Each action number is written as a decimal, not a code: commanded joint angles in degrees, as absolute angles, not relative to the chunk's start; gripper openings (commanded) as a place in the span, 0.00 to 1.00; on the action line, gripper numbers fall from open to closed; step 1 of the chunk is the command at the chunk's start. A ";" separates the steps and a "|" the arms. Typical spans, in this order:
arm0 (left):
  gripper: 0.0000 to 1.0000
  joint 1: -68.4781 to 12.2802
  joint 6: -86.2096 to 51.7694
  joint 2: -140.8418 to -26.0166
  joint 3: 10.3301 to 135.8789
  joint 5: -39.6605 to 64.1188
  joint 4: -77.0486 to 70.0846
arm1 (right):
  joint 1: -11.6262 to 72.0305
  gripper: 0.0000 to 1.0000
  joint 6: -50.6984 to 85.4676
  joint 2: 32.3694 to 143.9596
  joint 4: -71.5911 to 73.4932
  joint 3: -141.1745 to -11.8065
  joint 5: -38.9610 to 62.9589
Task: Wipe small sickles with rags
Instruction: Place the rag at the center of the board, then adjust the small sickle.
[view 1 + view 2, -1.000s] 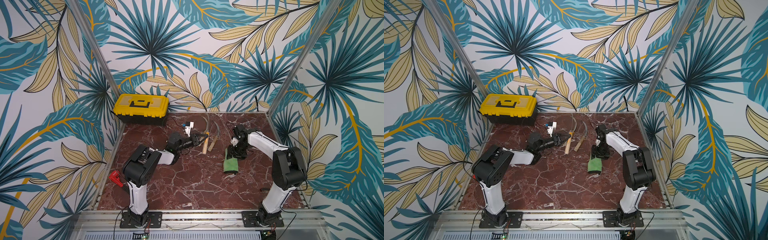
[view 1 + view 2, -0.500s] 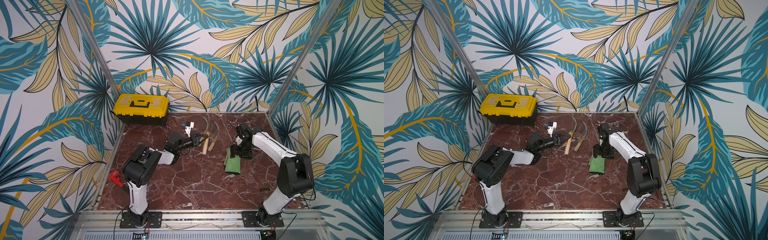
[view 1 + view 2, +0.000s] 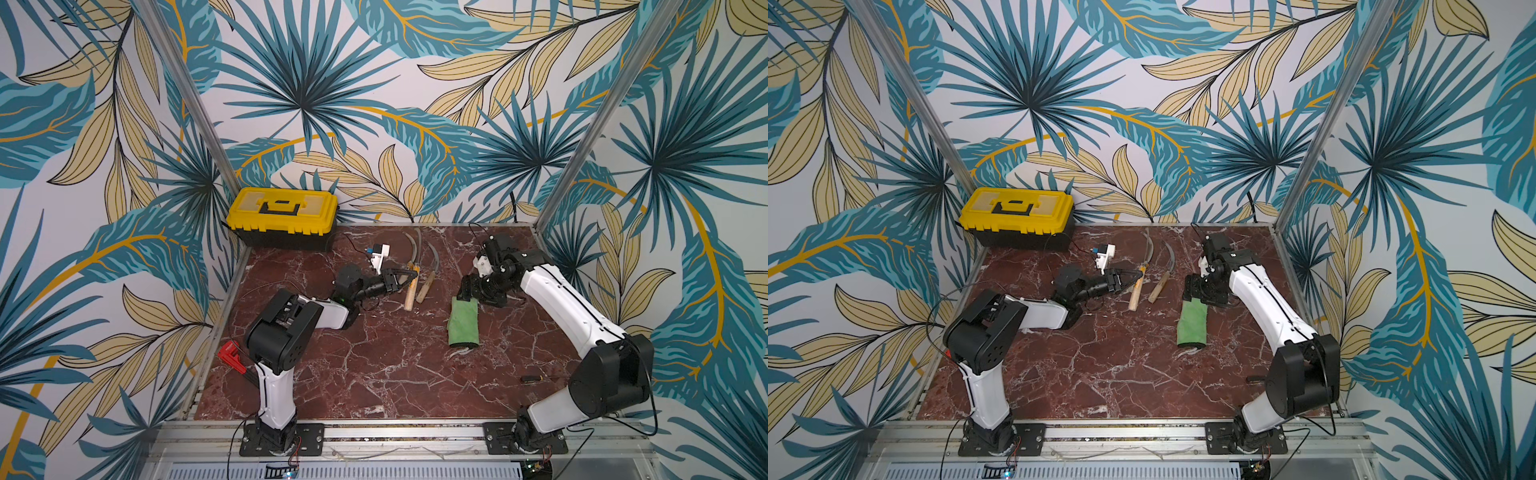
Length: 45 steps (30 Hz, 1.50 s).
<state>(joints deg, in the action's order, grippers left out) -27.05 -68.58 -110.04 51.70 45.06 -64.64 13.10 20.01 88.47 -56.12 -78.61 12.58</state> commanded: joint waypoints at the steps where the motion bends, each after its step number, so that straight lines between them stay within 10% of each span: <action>1: 0.00 -27.07 -67.33 -110.14 53.26 46.08 -65.35 | 15.44 0.72 24.07 88.98 -49.43 -81.24 18.89; 22: 0.00 -27.69 -66.45 -110.52 54.23 46.01 -63.59 | 21.76 0.59 35.70 100.75 -32.37 -89.86 23.55; 35: 0.01 -27.69 -66.86 -111.36 55.02 45.79 -63.46 | 23.70 0.18 36.92 101.47 -30.07 -88.86 23.76; 45: 0.31 -28.24 -65.98 -109.93 54.47 45.96 -62.78 | 23.92 0.09 43.10 98.42 -29.00 -87.58 14.89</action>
<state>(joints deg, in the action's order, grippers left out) -27.66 -67.35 -110.65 53.65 45.39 -62.28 23.88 39.75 101.12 -31.14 -88.90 19.33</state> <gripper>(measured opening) 0.299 0.225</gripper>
